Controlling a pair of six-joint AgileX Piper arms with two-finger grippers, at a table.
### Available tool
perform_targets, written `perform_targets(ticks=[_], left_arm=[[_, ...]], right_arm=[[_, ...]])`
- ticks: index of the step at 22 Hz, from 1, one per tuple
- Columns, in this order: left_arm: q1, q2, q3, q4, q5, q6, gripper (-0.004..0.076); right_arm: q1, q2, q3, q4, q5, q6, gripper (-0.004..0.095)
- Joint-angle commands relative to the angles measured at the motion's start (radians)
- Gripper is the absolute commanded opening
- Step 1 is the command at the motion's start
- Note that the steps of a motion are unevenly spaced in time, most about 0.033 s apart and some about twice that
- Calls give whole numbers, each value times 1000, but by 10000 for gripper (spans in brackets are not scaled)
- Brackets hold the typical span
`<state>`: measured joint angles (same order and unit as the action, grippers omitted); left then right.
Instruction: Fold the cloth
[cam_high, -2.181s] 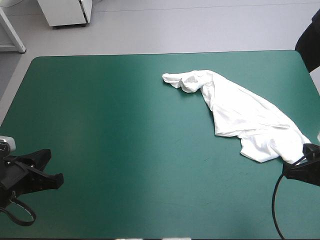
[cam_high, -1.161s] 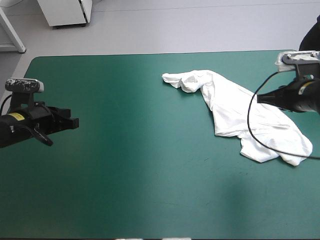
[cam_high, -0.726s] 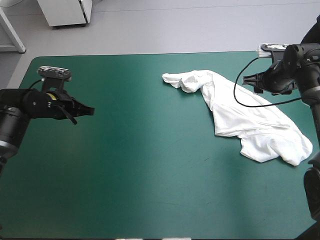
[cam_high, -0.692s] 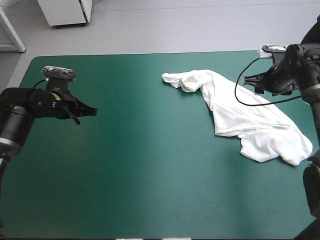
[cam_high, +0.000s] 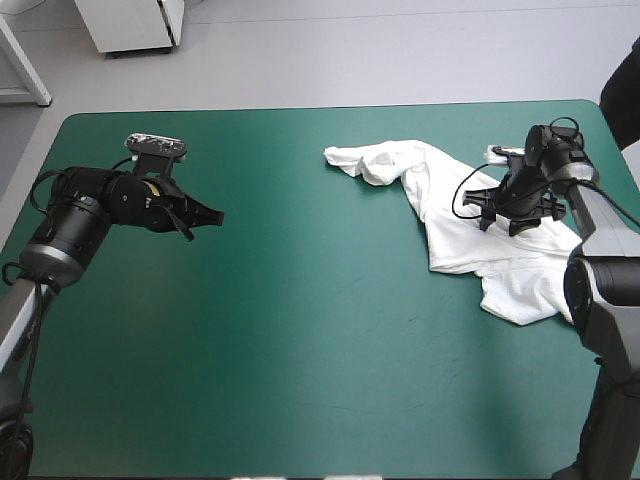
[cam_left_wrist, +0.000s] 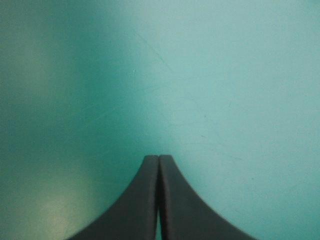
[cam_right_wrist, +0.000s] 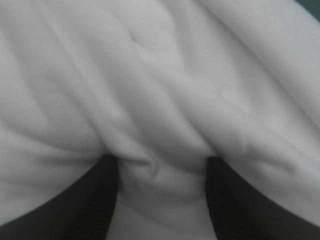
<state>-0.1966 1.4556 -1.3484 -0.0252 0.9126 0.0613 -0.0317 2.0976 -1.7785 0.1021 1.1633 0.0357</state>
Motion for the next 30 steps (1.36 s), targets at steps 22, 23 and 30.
perform_targets(ticks=[22, 23, 30], left_arm=[[-3, -33, -34, -14, -83, -10, -22], [-3, -33, -34, -14, -83, -10, -22], [-3, -33, -34, -12, -83, -10, -22]], right_arm=[[393, -112, -27, 50, 85, -36, -5], [441, -124, -27, 61, 87, -36, -5], [691, -154, 128, 125, 87, -22, -14]])
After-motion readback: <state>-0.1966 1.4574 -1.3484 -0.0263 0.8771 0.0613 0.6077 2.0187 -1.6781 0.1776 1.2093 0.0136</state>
